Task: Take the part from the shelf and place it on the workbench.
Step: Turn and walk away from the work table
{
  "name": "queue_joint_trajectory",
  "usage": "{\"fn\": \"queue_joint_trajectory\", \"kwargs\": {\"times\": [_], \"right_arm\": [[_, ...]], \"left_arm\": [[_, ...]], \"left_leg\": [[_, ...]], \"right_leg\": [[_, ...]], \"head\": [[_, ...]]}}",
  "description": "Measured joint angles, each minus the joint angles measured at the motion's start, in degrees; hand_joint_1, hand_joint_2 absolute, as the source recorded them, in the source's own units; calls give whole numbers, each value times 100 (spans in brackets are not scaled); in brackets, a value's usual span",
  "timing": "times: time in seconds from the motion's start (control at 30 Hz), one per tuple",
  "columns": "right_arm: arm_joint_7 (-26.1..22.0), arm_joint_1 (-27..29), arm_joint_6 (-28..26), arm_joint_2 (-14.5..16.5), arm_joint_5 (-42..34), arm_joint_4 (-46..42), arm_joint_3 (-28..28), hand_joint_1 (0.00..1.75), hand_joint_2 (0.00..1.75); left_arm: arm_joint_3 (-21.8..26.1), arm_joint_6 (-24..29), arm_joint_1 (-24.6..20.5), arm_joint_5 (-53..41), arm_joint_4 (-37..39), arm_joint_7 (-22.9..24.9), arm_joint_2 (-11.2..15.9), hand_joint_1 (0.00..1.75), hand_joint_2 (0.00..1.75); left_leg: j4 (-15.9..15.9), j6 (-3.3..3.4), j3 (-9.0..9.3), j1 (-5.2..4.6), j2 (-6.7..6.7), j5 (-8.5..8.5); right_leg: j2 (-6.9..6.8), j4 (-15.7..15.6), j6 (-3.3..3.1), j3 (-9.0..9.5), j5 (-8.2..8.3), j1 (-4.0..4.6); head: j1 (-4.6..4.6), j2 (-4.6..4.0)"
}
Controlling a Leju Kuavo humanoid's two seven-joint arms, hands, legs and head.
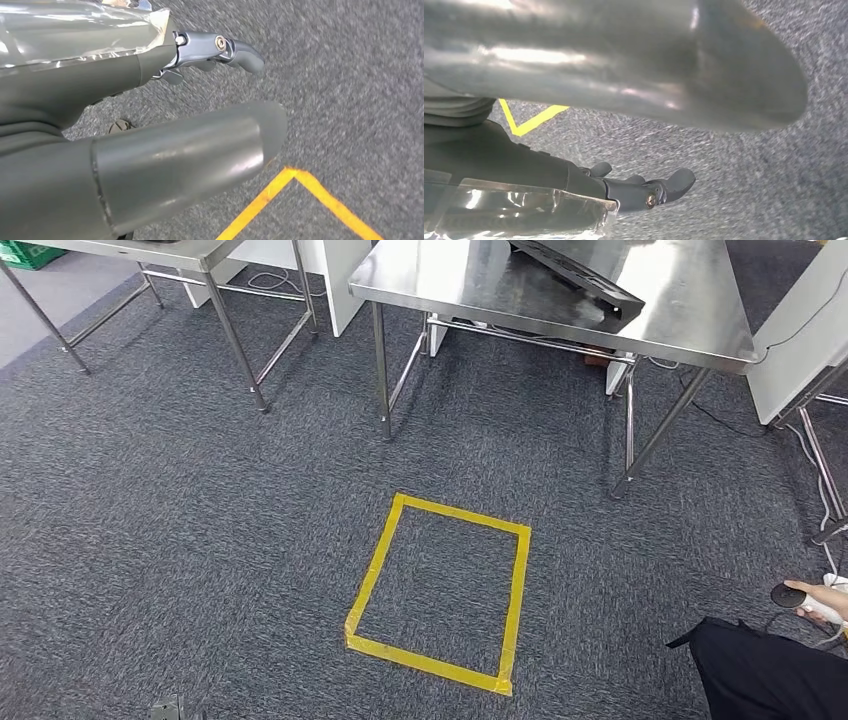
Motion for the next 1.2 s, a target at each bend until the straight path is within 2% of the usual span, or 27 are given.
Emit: {"fn": "queue_joint_trajectory", "kwargs": {"times": [0.03, 0.1, 0.17, 0.2, 0.27, 0.3, 0.33, 0.37, 0.4, 0.47, 0.53, 0.6, 0.63, 0.67, 0.7, 0.77, 0.8, 0.83, 0.87, 0.9, 0.93, 0.97, 1.0, 1.03, 1.07, 1.13, 1.2], "right_arm": [[-1, -6, 0, -1, 7, 0, -1, 0, 0], [5, -15, -1, 8, 20, 0, -1, 0, 0], [17, -38, -2, 14, 31, 0, -1, 0, 0], [22, -47, -2, 17, 38, 0, -1, 0, 0], [33, -42, -2, 20, 50, 0, -1, 0, 0], [37, -32, -2, 22, 54, 0, -1, 0, 0], [40, -26, -2, 25, 56, 0, -1, 0, 0], [41, -24, -2, 26, 59, 0, -1, 0, 0], [42, -29, -2, 28, 60, 0, -1, 0, 0], [40, -46, -1, 34, 62, 0, -1, 0, 0], [36, -58, -2, 39, 65, 0, -1, 0, 0], [32, -70, -9, 41, 71, 0, -1, 0, 0], [32, -80, -14, 41, 76, 0, -1, 0, 0], [33, -90, -19, 45, 85, 0, -1, 0, 0], [33, -96, -22, 49, 92, 1, -1, 0, 0], [33, -92, -26, 56, 104, 2, -1, 0, 0], [34, -83, -27, 57, 106, 2, -2, 0, 0], [36, -76, -27, 56, 108, 2, -2, 0, 0], [37, -71, -28, 56, 110, 2, -2, 0, 0], [38, -71, -28, 56, 114, 2, -2, 0, 0], [39, -77, -28, 55, 118, 2, -1, 0, 0], [40, -85, -27, 53, 122, 2, -1, 0, 0], [40, -93, -27, 53, 125, 2, -1, 0, 0], [41, -102, -27, 53, 126, 2, -1, 0, 0], [42, -109, -27, 54, 126, 2, -1, 0, 0], [44, -125, -27, 58, 121, 2, -2, 0, 0], [42, -134, -28, 58, 116, 2, -3, 0, 0]], "left_arm": [[1, 5, 0, 1, 0, -1, -5, 0, 0], [2, 13, 3, 1, 0, -2, -3, 0, 0], [2, 16, 9, 1, 0, -2, 1, 0, 0], [2, 17, 7, 2, 0, -1, 3, 0, 0], [2, 17, 5, 2, 0, 0, 2, 0, 0], [2, 17, 10, 2, 0, 1, 2, 0, 0], [2, 17, 20, 2, 0, 1, 3, 0, 0], [2, 17, 30, 2, 0, 1, 3, 0, 0], [2, 17, 36, 2, 0, 1, 4, 0, 0], [3, 17, 31, 3, -1, -1, 10, 0, 0], [2, 14, 17, 9, -2, -9, 14, 0, 0], [3, 11, 19, 23, -2, -21, 15, 0, 0], [3, 10, 25, 29, -2, -27, 14, 0, 0], [4, 10, 25, 34, -2, -31, 14, 0, 0], [4, 9, 18, 37, -2, -34, 14, 0, 0], [4, 7, 1, 37, -2, -36, 14, 0, 0], [4, 7, 0, 37, -2, -37, 14, 0, 0], [4, 7, 9, 42, -2, -37, 14, 0, 0], [4, 7, 18, 47, -2, -37, 13, 0, 0], [4, 7, 26, 54, -1, -37, 11, 0, 0], [5, 7, 29, 61, -1, -37, 10, 0, 0], [5, 7, 27, 64, 0, -39, 9, 0, 0], [6, 8, 26, 68, 0, -43, 8, 0, 0], [6, 12, 25, 72, 0, -46, 9, 0, 0], [7, 16, 30, 76, 0, -50, 10, 0, 0], [11, 31, 56, 80, 1, -53, 17, 0, 0], [15, 41, 75, 73, 3, -54, 22, 0, 0]], "left_leg": [[1, -30, -10, -3, -34, 19], [-8, -101, -32, 3, -105, 58], [118, -160, -119, 0, -42, -36], [329, -185, -223, -1, 45, -189], [1057, -233, -545, 16, 232, -627], [1413, -255, -690, 27, 272, -782], [1618, -271, -760, 35, 295, -837], [1600, -278, -716, 42, 315, -779], [1345, -275, -551, 46, 344, -625], [522, -240, -74, 31, 510, -296], [41, -174, 169, -2, 627, -177], [-10, -106, 152, -25, 558, -171], [-28, -69, 147, -16, 515, -151], [-50, -27, 141, -2, 470, -126], [-72, 12, 134, 16, 428, -99], [-84, 61, 98, 30, 327, -65], [-82, 68, 78, 29, 267, -55], [-79, 68, 66, 29, 202, -46], [-74, 63, 59, 30, 137, -38], [-67, 53, 58, 34, 68, -31], [-57, 39, 58, 38, 0, -26], [-42, 18, 53, 34, -61, -22], [-26, -11, 42, 26, -120, -20], [-14, -46, 25, 17, -167, -14], [-10, -88, 6, 14, -210, -3], [1, -165, -34, 33, -247, 13], [217, -220, -144, 41, -48, -139]], "right_leg": [[42, -152, -36, 77, 34, 13], [-35, -179, -105, 67, 71, 20], [-135, -209, -178, 68, 128, -12], [-190, -225, -212, 61, 156, -32], [-301, -222, -240, 34, 174, -24], [-363, -218, -244, 21, 177, -17], [-425, -212, -243, 12, 177, -13], [-483, -205, -242, 10, 176, -10], [-533, -199, -240, 15, 174, -10], [-621, -185, -219, 31, 159, 13], [-699, -171, -181, 29, 142, 53], [-785, -171, -142, 25, 142, 65], [-781, -155, -117, 11, 126, 54], [-699, -73, -96, -34, 68, 42], [-578, 127, -88, -133, -49, 27], [-326, 886, -107, -493, -403, -4], [-281, 1299, -106, -686, -556, -17], [-262, 1568, -83, -814, -629, -29], [-254, 1605, -38, -828, -600, -43], [-239, 1386, 21, -720, -472, -61], [-197, 975, 79, -520, -287, -83], [-108, 530, 116, -309, -124, -104], [-37, 181, 122, -154, -3, -119], [13, -14, 104, -73, 57, -120], [24, -68, 68, -54, 69, -108], [-72, -62, -18, -50, 107, -94], [-167, -79, -98, -44, 146, -104]], "head": [[2, 0], [6, 0], [-7, 0], [-34, 0], [-87, 0], [-95, 0], [-95, 0], [-100, 0], [-101, 0], [-108, 1], [-101, 1], [-88, 0], [-84, 0], [-77, 0], [-63, 0], [-29, 0], [-19, 0], [-15, 0], [-14, 0], [-11, 0], [-5, 0], [13, 0], [29, 1], [42, 1], [52, 1], [46, 0], [10, 0]]}}
